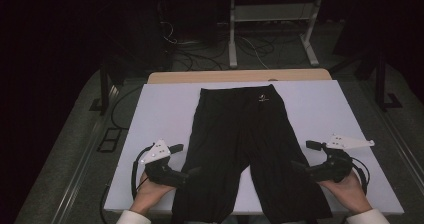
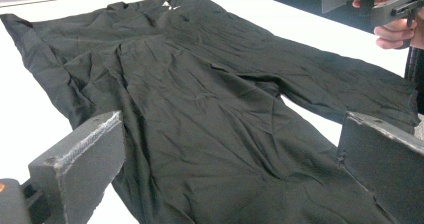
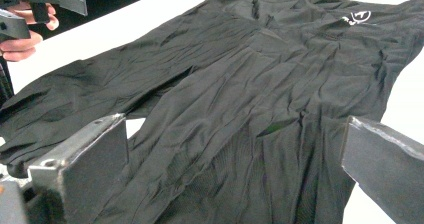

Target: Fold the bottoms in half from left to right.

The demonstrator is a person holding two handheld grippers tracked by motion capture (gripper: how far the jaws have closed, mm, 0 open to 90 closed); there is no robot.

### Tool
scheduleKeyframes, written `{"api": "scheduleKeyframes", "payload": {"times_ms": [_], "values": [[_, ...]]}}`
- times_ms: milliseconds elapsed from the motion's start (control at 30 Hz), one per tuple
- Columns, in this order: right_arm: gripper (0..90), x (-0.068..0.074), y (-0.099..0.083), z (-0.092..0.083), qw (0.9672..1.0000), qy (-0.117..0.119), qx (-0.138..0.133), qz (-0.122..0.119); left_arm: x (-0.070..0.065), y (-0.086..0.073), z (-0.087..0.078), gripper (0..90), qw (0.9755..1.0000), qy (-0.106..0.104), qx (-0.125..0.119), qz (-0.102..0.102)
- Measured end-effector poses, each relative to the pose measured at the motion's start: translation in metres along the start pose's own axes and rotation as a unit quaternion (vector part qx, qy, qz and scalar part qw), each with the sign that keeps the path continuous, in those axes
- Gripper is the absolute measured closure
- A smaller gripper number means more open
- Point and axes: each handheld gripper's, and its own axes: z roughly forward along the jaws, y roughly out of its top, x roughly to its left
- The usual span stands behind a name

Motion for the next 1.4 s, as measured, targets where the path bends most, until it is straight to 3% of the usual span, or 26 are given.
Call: {"api": "scheduleKeyframes", "payload": {"times_ms": [800,1400], "values": [[0.0,0.002,0.007,0.005,1.0000,-0.001,-0.002,-0.006,-0.003,-0.001,0.006,0.0,0.9997,-0.018,0.013,0.007],[0.0,0.005,0.021,0.015,0.9998,-0.007,0.013,-0.011,-0.005,-0.001,0.009,0.0,0.9996,-0.015,0.021,0.011]]}}
